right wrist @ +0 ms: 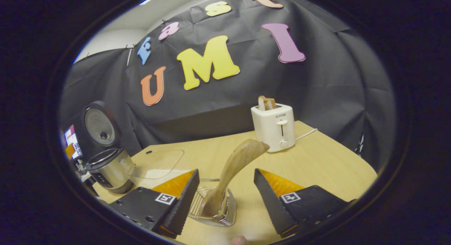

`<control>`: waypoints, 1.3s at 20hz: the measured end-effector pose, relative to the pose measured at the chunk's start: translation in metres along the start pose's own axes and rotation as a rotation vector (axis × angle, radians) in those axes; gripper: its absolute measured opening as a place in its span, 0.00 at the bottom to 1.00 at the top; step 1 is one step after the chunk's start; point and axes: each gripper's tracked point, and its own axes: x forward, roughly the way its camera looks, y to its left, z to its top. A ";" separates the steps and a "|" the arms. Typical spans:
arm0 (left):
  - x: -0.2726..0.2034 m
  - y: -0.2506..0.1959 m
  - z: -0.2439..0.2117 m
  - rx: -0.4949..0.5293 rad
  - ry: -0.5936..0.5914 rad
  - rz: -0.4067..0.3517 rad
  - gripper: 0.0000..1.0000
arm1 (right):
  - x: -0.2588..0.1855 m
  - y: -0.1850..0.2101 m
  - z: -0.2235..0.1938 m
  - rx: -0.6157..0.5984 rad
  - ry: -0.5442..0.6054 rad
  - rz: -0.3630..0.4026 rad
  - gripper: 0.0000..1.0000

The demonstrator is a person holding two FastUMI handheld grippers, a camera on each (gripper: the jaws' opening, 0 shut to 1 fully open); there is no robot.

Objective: Close the left gripper, press the button to open the rice cooker; take a wooden spoon from the chopstick holder with the right hand, scoop a spoonful of rice and pour it into the rice cooker, then put the wooden spoon back into the chopstick holder.

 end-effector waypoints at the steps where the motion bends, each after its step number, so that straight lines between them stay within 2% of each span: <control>1: 0.000 0.001 -0.002 0.006 0.002 -0.006 0.98 | 0.000 0.000 0.002 -0.001 -0.002 -0.008 0.83; 3: 0.003 0.002 -0.003 0.018 0.001 -0.012 0.99 | 0.004 -0.001 0.002 -0.009 -0.005 -0.009 0.59; 4: 0.002 0.003 -0.003 0.025 0.001 -0.014 0.99 | 0.008 0.000 0.002 -0.014 -0.006 -0.021 0.56; 5: 0.003 0.006 -0.003 0.031 0.000 -0.014 0.99 | 0.007 -0.004 0.003 -0.022 -0.010 -0.048 0.46; 6: 0.002 0.007 -0.005 0.038 0.007 -0.015 0.98 | 0.006 -0.002 0.004 -0.020 -0.012 -0.042 0.25; 8: 0.002 0.014 -0.001 0.033 0.001 -0.007 0.99 | 0.000 0.011 0.006 0.000 -0.020 0.010 0.13; 9: 0.001 0.016 0.000 0.026 0.001 -0.007 0.98 | 0.001 0.014 0.008 0.000 -0.024 0.012 0.13; 10: -0.001 0.018 0.001 0.018 0.002 -0.005 0.98 | 0.001 0.017 0.007 -0.027 -0.020 0.015 0.05; 12: -0.003 0.024 0.002 0.008 0.006 0.004 0.99 | -0.002 0.023 0.010 -0.062 -0.034 0.016 0.05; 13: -0.004 0.026 0.002 0.006 0.009 0.005 0.99 | -0.004 0.029 0.016 -0.080 -0.045 0.018 0.00; 16: -0.006 0.027 0.008 0.006 0.003 -0.005 0.99 | -0.022 0.043 0.048 -0.136 -0.124 0.013 0.00; 20: -0.010 0.042 0.009 0.029 0.003 0.011 0.98 | -0.036 0.061 0.082 -0.140 -0.177 0.035 0.00; 26: -0.018 0.059 0.012 0.059 0.009 0.042 0.99 | -0.027 0.140 0.139 -0.222 -0.235 0.142 0.00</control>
